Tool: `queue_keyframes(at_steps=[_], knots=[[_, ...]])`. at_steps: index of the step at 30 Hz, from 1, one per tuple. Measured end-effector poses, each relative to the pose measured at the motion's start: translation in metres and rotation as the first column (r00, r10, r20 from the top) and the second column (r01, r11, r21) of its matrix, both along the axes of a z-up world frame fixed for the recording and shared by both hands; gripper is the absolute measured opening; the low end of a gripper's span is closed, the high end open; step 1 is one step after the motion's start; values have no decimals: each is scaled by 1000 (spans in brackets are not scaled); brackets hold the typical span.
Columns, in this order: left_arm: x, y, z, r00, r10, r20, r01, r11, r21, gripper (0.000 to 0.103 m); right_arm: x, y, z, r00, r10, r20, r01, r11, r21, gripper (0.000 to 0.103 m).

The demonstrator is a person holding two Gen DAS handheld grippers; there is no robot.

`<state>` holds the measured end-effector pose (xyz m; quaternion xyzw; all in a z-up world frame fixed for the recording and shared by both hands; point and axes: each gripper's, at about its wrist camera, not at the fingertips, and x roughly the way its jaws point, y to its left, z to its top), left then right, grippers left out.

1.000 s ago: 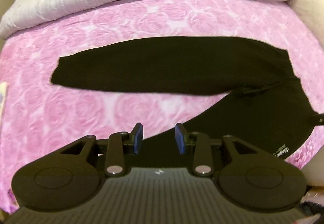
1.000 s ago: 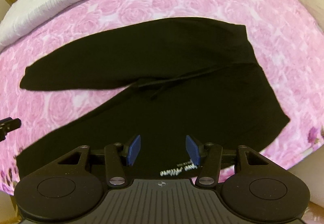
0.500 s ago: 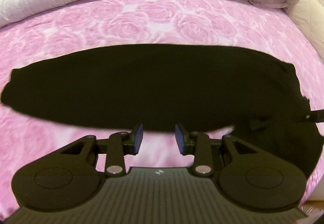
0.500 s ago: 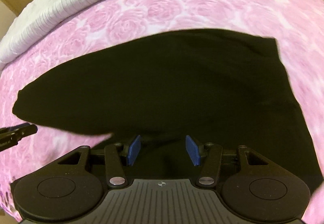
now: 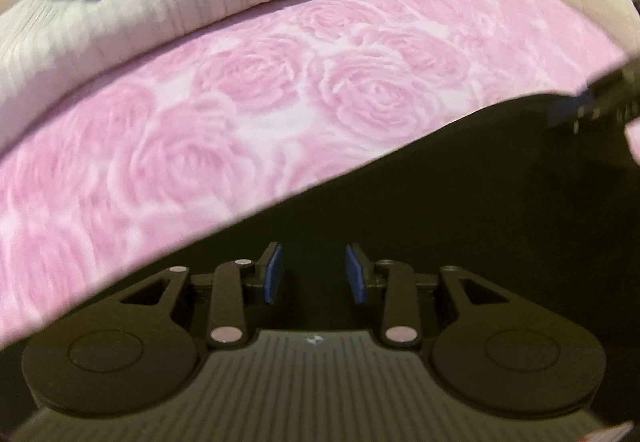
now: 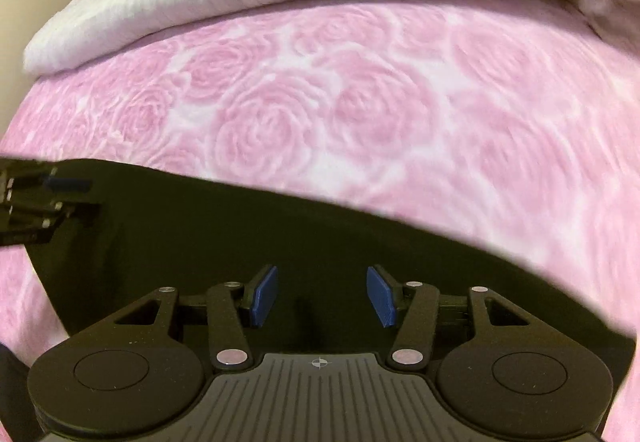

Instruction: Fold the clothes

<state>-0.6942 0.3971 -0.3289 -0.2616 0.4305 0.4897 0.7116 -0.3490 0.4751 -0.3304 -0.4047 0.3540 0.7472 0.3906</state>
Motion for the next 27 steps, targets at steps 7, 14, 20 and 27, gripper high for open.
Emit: queue_keyframes(at_steps=[7, 14, 20, 27], knots=[[-28, 28, -15, 979, -164, -123, 162, 986, -26, 30, -11, 45, -19, 974, 199, 112, -204, 978, 35, 53], [-52, 36, -31, 971, -189, -145, 177, 980, -90, 31, -4, 55, -41, 952, 247, 180, -242, 969, -48, 53], [-60, 40, -39, 972, -189, -140, 174, 978, -114, 24, -11, 42, -41, 940, 261, 221, -264, 964, -17, 27], [-45, 6, -17, 966, -135, -221, 145, 989, 29, 3, -8, -4, -4, 938, 220, 267, -262, 956, 135, 4]])
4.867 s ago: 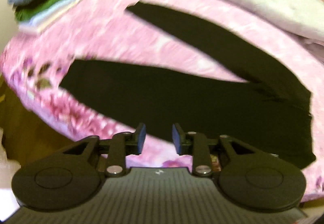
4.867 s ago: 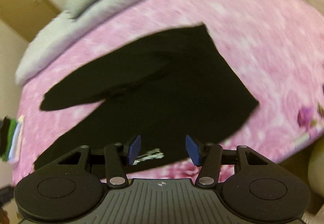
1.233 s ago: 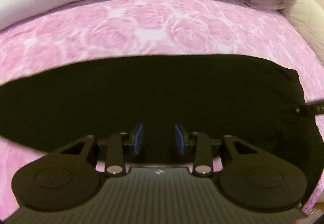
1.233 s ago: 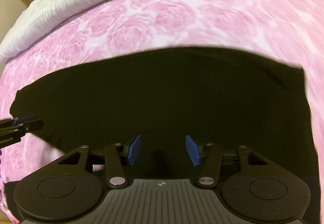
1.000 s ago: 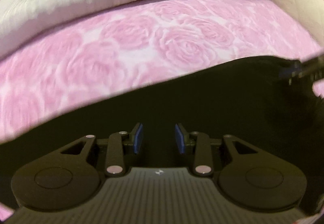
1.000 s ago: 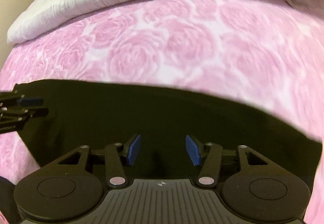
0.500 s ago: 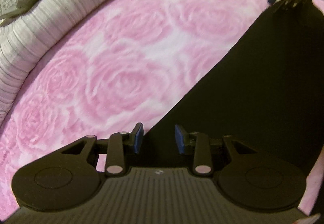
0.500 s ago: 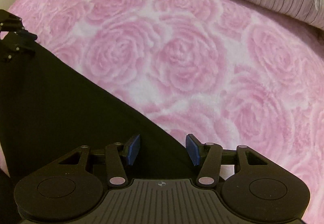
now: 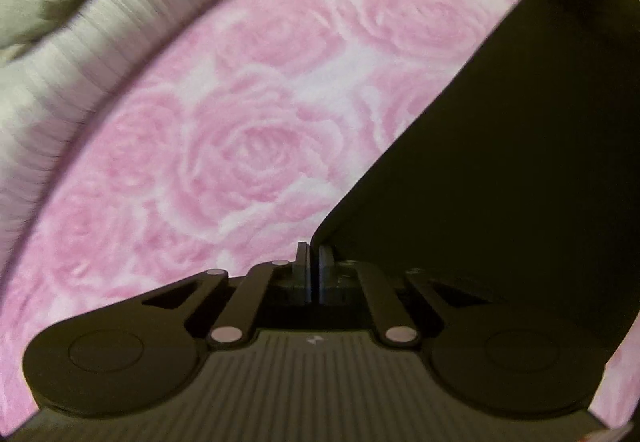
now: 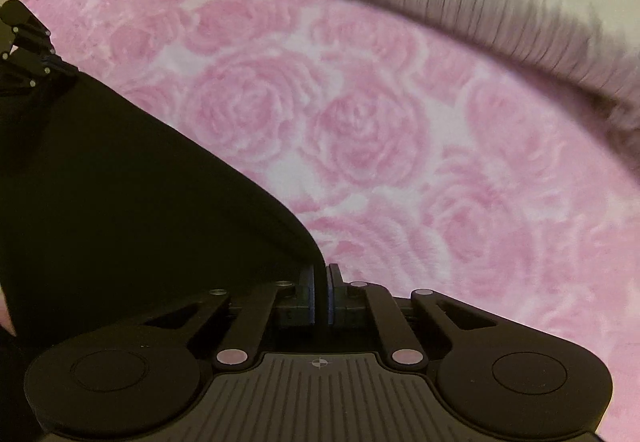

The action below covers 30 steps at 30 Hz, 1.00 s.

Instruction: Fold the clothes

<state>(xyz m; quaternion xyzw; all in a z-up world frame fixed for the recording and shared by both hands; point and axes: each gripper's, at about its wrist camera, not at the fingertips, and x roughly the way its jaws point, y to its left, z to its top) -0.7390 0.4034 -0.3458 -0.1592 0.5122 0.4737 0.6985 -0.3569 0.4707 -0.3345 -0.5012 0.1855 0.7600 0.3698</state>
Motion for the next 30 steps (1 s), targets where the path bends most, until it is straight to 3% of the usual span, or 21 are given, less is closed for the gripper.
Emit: queue_keyframes(at_steps=[4, 6, 8, 11, 14, 16, 18, 19, 20, 21, 22, 23, 24, 25, 26, 28, 30], knots=[[-3, -65, 58, 987, 120, 107, -135, 980, 143, 3, 3, -59, 46, 1000, -15, -1, 15, 990, 143, 4], [-6, -107, 86, 967, 175, 185, -203, 968, 146, 3, 4, -89, 69, 1000, -22, -2, 22, 977, 213, 5], [-7, -157, 105, 941, 233, 246, -263, 959, 101, 3, 9, -136, 89, 999, -50, -20, 53, 972, 227, 5], [-6, -226, 106, 875, 362, 321, -369, 928, -41, 3, 13, -201, 94, 995, -102, -5, 101, 980, 173, 5], [-2, -276, 81, 789, 518, 330, -461, 855, -240, 3, 16, -254, 67, 977, -182, 108, 180, 983, 29, 5], [3, -298, 67, 743, 582, 329, -488, 809, -328, 3, 19, -277, 42, 937, -242, 254, 266, 961, -68, 5], [8, -308, 62, 720, 602, 345, -487, 793, -366, 4, 29, -294, 33, 915, -312, 256, 350, 929, -121, 5], [9, -312, 62, 708, 609, 358, -488, 788, -375, 5, 38, -298, 35, 897, -395, 198, 425, 893, -146, 5], [9, -313, 62, 690, 621, 373, -499, 780, -377, 7, 47, -301, 37, 868, -476, 140, 495, 851, -175, 6], [7, -312, 62, 660, 641, 391, -517, 766, -383, 15, 60, -301, 39, 817, -572, 66, 571, 788, -230, 7], [2, -310, 61, 611, 676, 412, -548, 736, -396, 25, 76, -302, 39, 731, -682, -27, 643, 701, -308, 22], [-3, -310, 59, 557, 711, 430, -584, 703, -406, 27, 93, -303, 39, 618, -779, -109, 692, 604, -395, 34], [-7, -311, 57, 501, 742, 445, -618, 667, -416, 27, 105, -305, 38, 524, -837, -161, 718, 535, -445, 59], [-12, -311, 55, 443, 770, 460, -649, 629, -427, 27, 114, -307, 37, 441, -873, -210, 731, 485, -480, 66], [-16, -311, 52, 383, 793, 473, -678, 590, -439, 27, 123, -309, 36, 354, -900, -253, 737, 435, -517, 66], [-25, -311, 46, 265, 830, 491, -727, 506, -464, 27, 136, -309, 32, 251, -919, -304, 733, 385, -561, 66], [-31, -310, 40, 185, 848, 497, -759, 445, -475, 27, 150, -309, 25, 141, -933, -332, 739, 322, -592, 66]])
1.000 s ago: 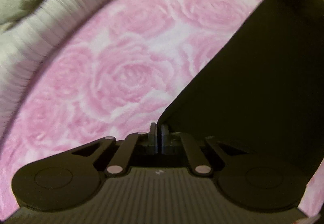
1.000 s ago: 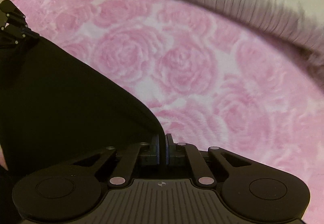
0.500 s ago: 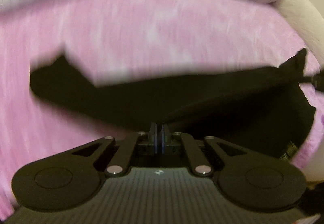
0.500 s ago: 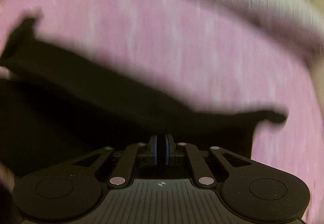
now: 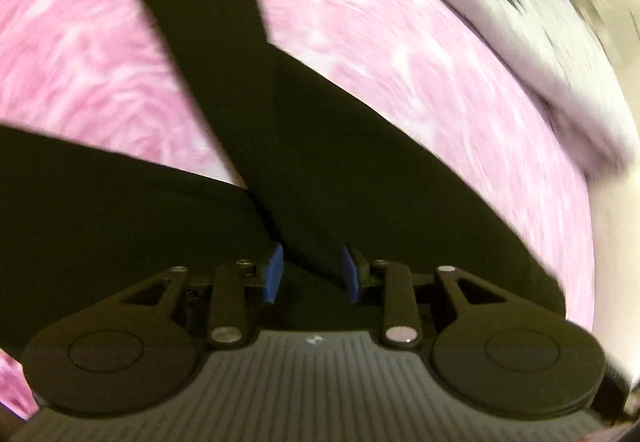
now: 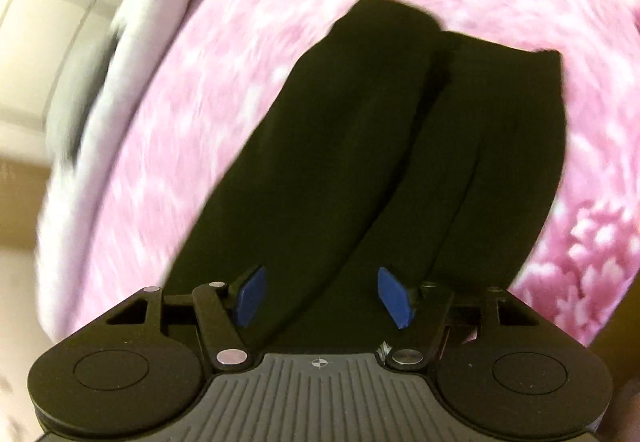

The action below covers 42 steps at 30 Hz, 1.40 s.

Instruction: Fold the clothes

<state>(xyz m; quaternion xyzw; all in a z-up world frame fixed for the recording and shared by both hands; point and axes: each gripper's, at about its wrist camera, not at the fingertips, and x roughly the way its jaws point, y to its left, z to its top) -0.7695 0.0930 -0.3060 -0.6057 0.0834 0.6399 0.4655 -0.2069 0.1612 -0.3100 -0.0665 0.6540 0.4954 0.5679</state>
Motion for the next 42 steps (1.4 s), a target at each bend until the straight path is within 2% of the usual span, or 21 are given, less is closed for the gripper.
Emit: queue_keyframes(at_steps=[4, 8, 9, 12, 17, 20, 21, 22, 23, 24, 26, 30, 33, 36, 38, 42], knots=[[-2, -1, -8, 997, 79, 21, -80, 996, 25, 28, 30, 1, -12, 985, -166, -44, 168, 985, 41, 65], [3, 4, -21, 992, 120, 31, -120, 993, -11, 28, 56, 2, -20, 958, -280, -66, 286, 953, 101, 65], [5, 3, -24, 990, 134, 34, -134, 991, -15, 28, 62, 3, -22, 949, -308, -72, 314, 942, 116, 61], [8, 2, -30, 985, 169, 32, -169, 986, 0, 28, 74, 10, -22, 941, -331, -69, 338, 931, 141, 58], [9, 4, -38, 978, 202, 49, -204, 979, 24, 31, 94, 24, -34, 946, -320, -56, 325, 936, 137, 58], [7, 6, -41, 979, 198, 50, -200, 979, 42, 28, 108, 33, -40, 957, -283, -55, 288, 945, 153, 57], [7, 8, -41, 982, 186, 39, -188, 981, 41, 15, 110, 33, -42, 962, -268, -47, 272, 950, 152, 51], [6, 9, -40, 986, 166, 21, -167, 985, 47, 0, 110, 41, -42, 967, -251, -35, 253, 956, 151, 20], [6, 10, -37, 990, 142, -2, -142, 988, 52, 0, 110, 43, -41, 972, -236, -25, 237, 959, 155, 9], [6, 11, -33, 992, 122, -25, -120, 991, 62, 0, 111, 45, -39, 975, -220, -16, 220, 963, 158, 7], [4, 6, -15, 993, 110, -52, -104, 988, 117, 0, 110, 47, -27, 982, -188, 13, 182, 963, 197, 6], [3, -28, 29, 986, 129, -106, -102, 967, 233, 0, 114, 19, 11, 988, -151, 8, 143, 951, 276, 5], [7, -60, 38, 981, 144, -127, -113, 968, 226, 0, 121, -5, 14, 987, -159, 3, 154, 958, 241, 5], [20, -84, 22, 982, 123, -143, -102, 984, 145, 0, 127, -23, 3, 984, -180, 16, 174, 968, 180, 5], [28, -96, 12, 982, 115, -149, -98, 988, 116, 0, 131, -33, -4, 981, -194, 28, 189, 972, 140, 5], [37, -114, 10, 979, 120, -165, -100, 987, 126, 0, 131, -38, 5, 984, -168, 64, 156, 974, 161, 5]])
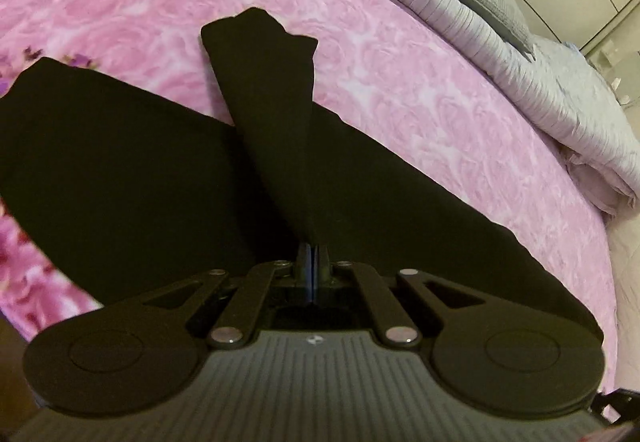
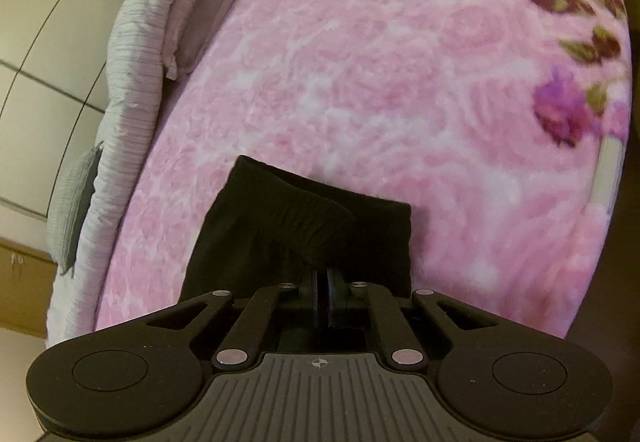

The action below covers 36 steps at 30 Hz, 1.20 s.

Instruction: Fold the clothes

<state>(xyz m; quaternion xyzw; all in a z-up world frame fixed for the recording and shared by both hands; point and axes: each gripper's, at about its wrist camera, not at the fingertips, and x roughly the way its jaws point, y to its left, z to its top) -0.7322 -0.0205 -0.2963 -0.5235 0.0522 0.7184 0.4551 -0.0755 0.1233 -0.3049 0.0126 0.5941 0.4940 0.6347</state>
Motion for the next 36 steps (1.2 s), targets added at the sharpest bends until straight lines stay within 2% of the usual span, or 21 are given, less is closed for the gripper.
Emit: queue_keyframes(at_steps=[4, 7, 12, 14, 15, 16, 17, 18, 20, 22, 25, 28, 33, 36], knots=[[10, -15, 4, 999, -29, -27, 29, 1000, 1, 0, 2, 2, 0, 999, 21, 33, -21, 1000, -15, 5], [16, -19, -11, 997, -51, -49, 49, 998, -35, 0, 4, 5, -13, 995, 47, 83, -41, 997, -66, 5], [21, -20, -40, 999, -21, -47, 17, 996, -87, 0, 3, 14, -36, 995, 56, 85, -43, 988, -151, 6], [22, -20, -44, 999, -5, -38, 0, 991, -134, 0, -7, 20, -26, 981, 108, 160, -77, 979, -188, 7], [23, -23, -42, 999, 1, -46, -8, 990, -143, 0, -14, 21, -18, 969, 133, 209, -90, 975, -202, 17], [25, -26, -37, 998, 1, -61, -10, 989, -148, 0, -21, 22, -10, 953, 158, 258, -103, 971, -217, 38], [26, -28, -31, 997, -2, -80, -12, 986, -164, 0, -28, 24, -2, 934, 184, 305, -114, 966, -233, 47], [27, -31, -24, 995, -4, -100, -14, 983, -182, 1, -34, 25, 7, 913, 209, 351, -125, 961, -249, 52], [24, -37, -12, 993, 6, -118, -28, 981, -194, 2, -50, 24, 21, 876, 258, 408, -160, 953, -259, 52], [18, -42, -1, 992, 18, -124, -40, 982, -184, 3, -70, 22, 23, 884, 330, 332, -257, 935, -245, 52], [5, -45, 11, 990, 43, -138, -69, 979, -191, 3, -103, 22, 18, 878, 438, 191, -397, 891, -219, 51], [-10, -44, 14, 987, 58, -152, -90, 972, -219, 3, -153, 25, 7, 817, 563, 124, -530, 819, -220, 51], [-39, -39, 5, 981, 17, -195, -72, 956, -283, 4, -238, 27, 1, 686, 720, 110, -695, 692, -198, 51], [-68, -40, -6, 981, 19, -192, -75, 955, -288, 4, -284, 28, -1, 636, 765, 102, -746, 643, -171, 51]])
